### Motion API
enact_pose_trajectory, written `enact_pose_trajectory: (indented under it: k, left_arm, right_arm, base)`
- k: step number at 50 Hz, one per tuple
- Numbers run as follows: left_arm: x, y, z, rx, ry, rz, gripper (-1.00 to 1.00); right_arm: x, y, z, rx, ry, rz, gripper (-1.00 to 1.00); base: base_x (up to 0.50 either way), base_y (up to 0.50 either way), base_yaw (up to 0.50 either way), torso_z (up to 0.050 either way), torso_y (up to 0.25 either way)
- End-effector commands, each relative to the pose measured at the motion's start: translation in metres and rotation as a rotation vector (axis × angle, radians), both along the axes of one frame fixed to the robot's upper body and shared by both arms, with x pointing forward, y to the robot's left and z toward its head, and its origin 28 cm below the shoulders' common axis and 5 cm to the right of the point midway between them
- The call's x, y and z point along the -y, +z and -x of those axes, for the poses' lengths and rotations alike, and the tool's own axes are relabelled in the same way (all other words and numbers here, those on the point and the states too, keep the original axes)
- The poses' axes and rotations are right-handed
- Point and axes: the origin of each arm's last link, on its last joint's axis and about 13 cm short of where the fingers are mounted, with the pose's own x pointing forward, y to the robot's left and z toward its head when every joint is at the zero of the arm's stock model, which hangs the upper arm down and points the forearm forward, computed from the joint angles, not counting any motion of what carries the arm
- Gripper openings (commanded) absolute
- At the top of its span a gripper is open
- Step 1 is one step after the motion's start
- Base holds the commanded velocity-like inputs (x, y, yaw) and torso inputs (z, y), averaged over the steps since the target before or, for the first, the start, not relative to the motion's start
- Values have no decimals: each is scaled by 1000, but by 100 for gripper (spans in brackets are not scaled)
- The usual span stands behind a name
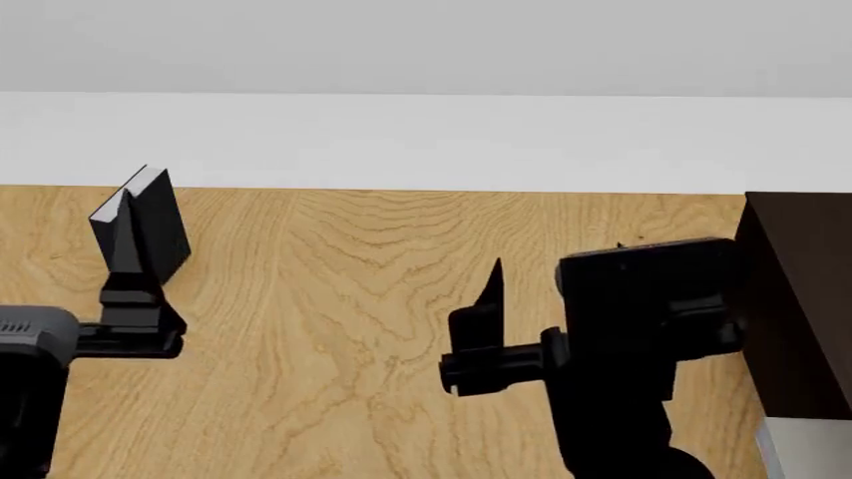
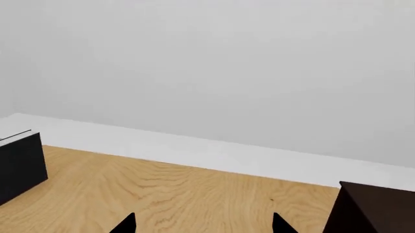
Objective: Pick up the book on the right and place it on the cabinet shelf.
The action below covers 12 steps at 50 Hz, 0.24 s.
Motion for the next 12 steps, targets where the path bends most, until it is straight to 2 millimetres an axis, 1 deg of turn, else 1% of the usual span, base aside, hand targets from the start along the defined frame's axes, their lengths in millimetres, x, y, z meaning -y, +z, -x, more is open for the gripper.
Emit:
enact_pose_trajectory:
  k: [1, 12]
  left_arm:
    - [0, 4, 3, 29, -10, 33, 100]
    - [-1, 6, 4, 46, -9, 55, 100]
  right_arm:
    - [-4, 14, 13, 71, 11, -13, 100]
    - [-9, 29, 27, 136, 32, -5, 100]
  base:
    - [0, 0, 0, 0, 0]
    - [0, 0, 0, 0, 0]
